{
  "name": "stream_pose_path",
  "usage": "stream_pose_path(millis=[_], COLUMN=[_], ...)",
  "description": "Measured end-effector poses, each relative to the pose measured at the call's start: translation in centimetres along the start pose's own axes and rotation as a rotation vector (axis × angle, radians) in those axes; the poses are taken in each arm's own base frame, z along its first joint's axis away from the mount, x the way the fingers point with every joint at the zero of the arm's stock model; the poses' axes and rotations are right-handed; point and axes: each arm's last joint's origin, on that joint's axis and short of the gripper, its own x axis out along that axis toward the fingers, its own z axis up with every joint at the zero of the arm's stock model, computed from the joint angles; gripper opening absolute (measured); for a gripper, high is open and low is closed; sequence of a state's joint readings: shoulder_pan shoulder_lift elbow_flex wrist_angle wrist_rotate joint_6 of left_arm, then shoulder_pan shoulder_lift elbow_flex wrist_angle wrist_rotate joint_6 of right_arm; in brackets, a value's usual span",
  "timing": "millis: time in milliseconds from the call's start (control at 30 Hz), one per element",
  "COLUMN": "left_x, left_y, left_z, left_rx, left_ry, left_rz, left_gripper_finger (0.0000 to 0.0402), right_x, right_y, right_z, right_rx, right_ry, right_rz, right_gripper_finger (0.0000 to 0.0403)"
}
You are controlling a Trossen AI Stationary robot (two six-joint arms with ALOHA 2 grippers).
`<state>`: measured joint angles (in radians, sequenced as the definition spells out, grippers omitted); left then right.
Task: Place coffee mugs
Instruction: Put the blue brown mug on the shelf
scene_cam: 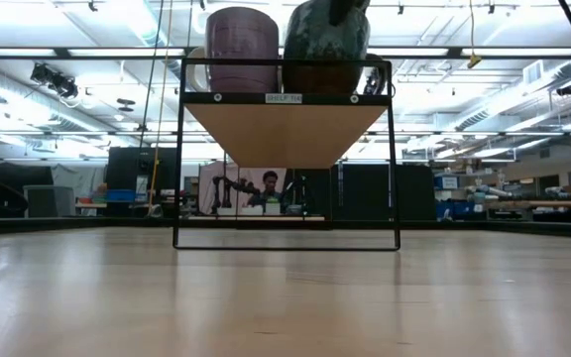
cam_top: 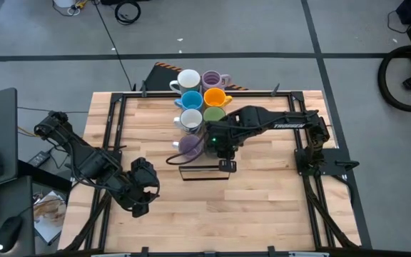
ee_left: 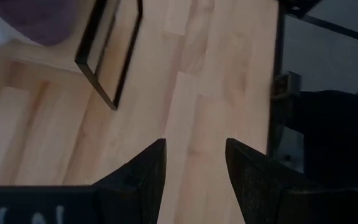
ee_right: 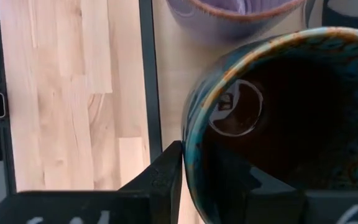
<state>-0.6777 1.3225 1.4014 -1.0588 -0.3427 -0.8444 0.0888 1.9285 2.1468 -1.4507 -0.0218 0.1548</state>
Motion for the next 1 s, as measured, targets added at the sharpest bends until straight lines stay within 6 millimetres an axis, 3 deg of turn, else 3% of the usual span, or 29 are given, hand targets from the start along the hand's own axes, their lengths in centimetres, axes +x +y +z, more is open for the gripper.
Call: stream_pose_path(millis=[533, 833, 1000], left_x=[1.5, 2.2, 2.2], left_y=[-0.1, -0.2, -0.2], left_z=[0.4, 0.5, 0.6], left_rx=[0.116, 0.124, 0.159], left_ry=[-0.137, -0.169, -0.177], left_rz=[0.198, 0.26, 0.277], left_gripper_finger=[0.0172, 0.0172, 0.0172], right_x=[0.0, 0.0, -1.2], right_y=[0.6, 1.0, 1.3], right_z=[0.2, 0.3, -0.3], right_rx=[-0.052, -0.124, -0.169], right_ry=[-0.037, -0.047, -0.073], right_rz=[-0.017, -0.021, -0.078], right_gripper_finger=[0.0094, 0.0167, 0.0209])
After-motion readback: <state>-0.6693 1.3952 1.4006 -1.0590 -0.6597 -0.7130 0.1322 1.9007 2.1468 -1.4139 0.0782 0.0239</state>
